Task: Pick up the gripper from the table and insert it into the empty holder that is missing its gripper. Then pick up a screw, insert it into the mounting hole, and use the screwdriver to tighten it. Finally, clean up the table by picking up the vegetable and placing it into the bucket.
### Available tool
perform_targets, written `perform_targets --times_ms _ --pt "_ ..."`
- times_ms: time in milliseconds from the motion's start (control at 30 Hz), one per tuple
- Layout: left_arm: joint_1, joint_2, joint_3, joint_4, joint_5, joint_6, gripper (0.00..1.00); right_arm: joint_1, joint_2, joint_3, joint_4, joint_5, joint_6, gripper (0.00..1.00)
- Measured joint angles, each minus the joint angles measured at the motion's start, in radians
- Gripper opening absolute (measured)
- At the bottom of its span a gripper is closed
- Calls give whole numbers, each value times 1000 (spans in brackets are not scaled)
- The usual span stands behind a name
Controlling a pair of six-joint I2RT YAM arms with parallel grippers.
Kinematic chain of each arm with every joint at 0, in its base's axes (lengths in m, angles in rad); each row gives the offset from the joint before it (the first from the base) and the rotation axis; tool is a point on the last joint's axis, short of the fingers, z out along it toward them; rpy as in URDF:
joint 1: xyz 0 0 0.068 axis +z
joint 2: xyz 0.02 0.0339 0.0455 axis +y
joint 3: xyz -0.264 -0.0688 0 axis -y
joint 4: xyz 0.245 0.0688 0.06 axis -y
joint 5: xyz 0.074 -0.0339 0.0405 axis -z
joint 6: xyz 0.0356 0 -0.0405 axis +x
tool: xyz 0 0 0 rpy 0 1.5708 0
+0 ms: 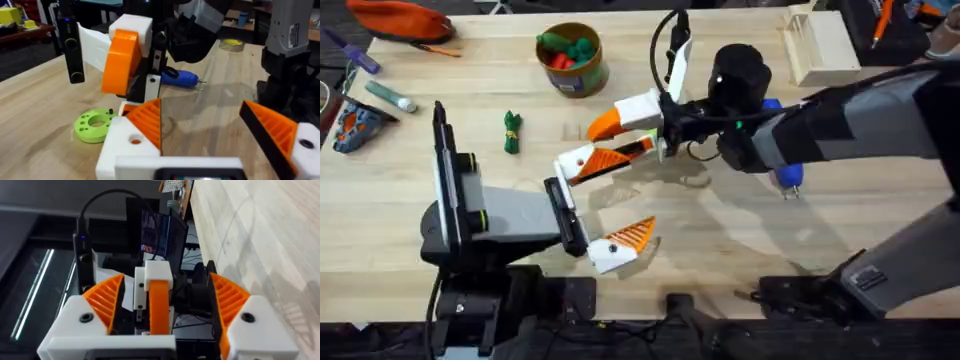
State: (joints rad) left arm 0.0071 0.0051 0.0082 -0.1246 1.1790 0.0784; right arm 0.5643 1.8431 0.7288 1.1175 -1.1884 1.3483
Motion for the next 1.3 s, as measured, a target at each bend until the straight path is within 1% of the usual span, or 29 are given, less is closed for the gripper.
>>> perform_targets --times_ms 67,133,233,333,500,600,733,833,900,967,1133,1200,1300 --pt "0 0 0 0 0 0 987 -5 -1 0 -6 3 -16 873" --pt "0 0 0 0 0 0 987 -20 -15 -1 -48 7 -40 873" --pt "0 0 0 0 0 0 988 -63 -79 -1 -193 15 -109 873" --pt "0 0 0 0 0 0 989 -116 -175 -1 -400 29 -220 876" --pt "0 0 0 -1 3 0 988 -207 -325 33 -835 76 -474 876" --pt "0 0 0 -1 3 0 988 -263 -383 108 -1117 123 -643 876" --pt "0 0 0 -1 3 0 986 -325 -413 258 -1468 214 -867 877" --pt "0 0 0 -1 4 0 987 -338 -412 387 -1702 331 -1025 878" --pt "0 0 0 -1 3 0 988 -333 -412 456 -1807 419 -1106 878" --pt "0 0 0 -1 4 0 987 -320 -412 518 -1894 531 -1177 876" --pt "0 0 0 -1 4 0 987 -265 -408 614 -2020 808 -1299 878" --pt "0 0 0 -1 4 0 987 -235 -392 639 -2045 914 -1334 876" --pt "0 0 0 -1 4 0 988 -190 -343 671 -2087 1042 -1377 867"
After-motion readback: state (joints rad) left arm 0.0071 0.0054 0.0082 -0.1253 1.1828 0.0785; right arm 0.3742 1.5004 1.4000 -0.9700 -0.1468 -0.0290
